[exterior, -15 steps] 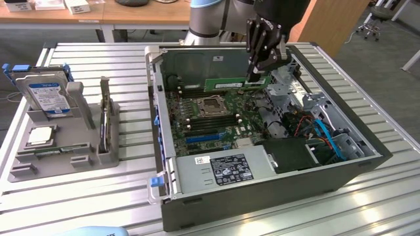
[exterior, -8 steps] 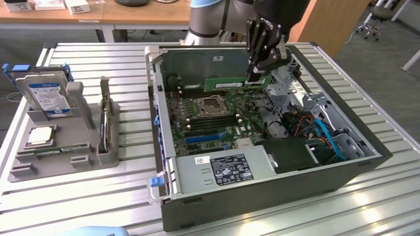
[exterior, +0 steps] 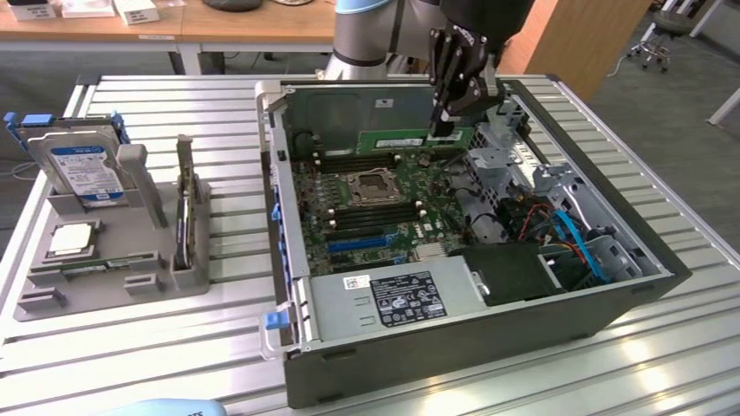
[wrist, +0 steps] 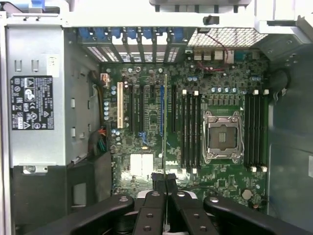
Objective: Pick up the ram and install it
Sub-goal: 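Pick up the ram and move it above insertion slot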
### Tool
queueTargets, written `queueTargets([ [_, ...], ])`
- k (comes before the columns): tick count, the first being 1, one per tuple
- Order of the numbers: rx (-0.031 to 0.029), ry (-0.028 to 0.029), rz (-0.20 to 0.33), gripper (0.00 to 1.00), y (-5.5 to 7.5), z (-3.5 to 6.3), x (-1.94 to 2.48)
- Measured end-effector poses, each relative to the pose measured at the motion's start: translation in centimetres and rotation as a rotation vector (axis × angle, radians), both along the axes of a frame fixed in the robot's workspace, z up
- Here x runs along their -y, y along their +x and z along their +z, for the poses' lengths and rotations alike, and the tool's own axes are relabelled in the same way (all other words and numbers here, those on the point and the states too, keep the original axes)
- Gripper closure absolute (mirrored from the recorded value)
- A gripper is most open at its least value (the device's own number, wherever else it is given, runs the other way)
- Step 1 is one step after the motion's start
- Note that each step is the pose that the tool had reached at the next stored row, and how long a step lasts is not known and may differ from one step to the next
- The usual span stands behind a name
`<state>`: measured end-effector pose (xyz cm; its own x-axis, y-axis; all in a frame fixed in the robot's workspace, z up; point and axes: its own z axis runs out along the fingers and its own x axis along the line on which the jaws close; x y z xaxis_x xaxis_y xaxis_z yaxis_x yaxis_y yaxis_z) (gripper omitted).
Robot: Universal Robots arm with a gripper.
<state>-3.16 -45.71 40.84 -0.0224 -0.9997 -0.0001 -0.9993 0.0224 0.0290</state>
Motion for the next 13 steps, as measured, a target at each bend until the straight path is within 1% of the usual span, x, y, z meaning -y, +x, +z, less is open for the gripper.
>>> queueTargets([
  [3, -0.0001, 0.0000, 0.000, 0.88, 0.0, -0.04, -0.66],
  [8, 0.0000, 0.0000, 0.000, 0.88, 0.0, -0.11, -1.44],
  [13, 0.0000, 0.0001, 0.000, 0.88, 0.0, -0.21, -2.33],
])
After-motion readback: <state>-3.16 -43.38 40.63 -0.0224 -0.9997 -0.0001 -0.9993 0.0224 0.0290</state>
